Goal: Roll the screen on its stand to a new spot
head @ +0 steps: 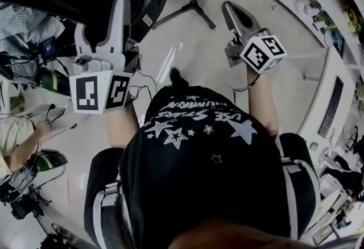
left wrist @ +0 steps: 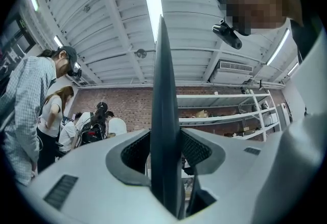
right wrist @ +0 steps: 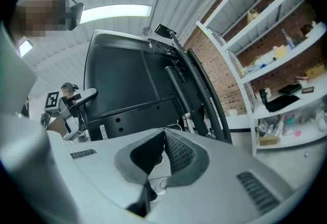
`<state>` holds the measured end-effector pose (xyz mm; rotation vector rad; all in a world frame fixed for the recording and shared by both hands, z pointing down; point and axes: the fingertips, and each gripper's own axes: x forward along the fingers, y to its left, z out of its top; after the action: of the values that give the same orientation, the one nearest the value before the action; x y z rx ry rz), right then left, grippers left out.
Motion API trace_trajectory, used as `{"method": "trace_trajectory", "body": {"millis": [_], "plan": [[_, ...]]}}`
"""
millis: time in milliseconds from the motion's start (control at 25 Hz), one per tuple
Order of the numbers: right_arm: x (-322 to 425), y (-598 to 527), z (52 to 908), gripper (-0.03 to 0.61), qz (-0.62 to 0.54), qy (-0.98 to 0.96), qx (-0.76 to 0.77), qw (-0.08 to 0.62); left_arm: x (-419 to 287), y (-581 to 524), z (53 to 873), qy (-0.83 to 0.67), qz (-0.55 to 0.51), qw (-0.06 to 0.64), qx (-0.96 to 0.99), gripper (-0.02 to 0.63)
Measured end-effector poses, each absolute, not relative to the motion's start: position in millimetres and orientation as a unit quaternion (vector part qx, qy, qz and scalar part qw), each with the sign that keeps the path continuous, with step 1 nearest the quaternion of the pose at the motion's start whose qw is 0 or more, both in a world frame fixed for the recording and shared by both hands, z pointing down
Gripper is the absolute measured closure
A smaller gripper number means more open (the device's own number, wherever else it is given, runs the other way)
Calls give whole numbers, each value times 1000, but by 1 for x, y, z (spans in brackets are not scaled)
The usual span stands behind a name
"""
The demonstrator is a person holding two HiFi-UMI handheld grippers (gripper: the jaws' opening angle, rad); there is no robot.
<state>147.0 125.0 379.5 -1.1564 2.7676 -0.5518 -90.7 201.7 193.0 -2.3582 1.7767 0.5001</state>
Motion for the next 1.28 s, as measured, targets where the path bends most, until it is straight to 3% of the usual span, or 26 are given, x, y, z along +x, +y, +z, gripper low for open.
{"method": "trace_trajectory", "body": {"millis": [520,1280], "plan": [[237,218,399,571,-198,898,-389,58,-26,290,195,606,167,88,-773,410],[286,298,408,571,-202,868,-444,97,17,366,204,572,165,83,-799,411]]}}
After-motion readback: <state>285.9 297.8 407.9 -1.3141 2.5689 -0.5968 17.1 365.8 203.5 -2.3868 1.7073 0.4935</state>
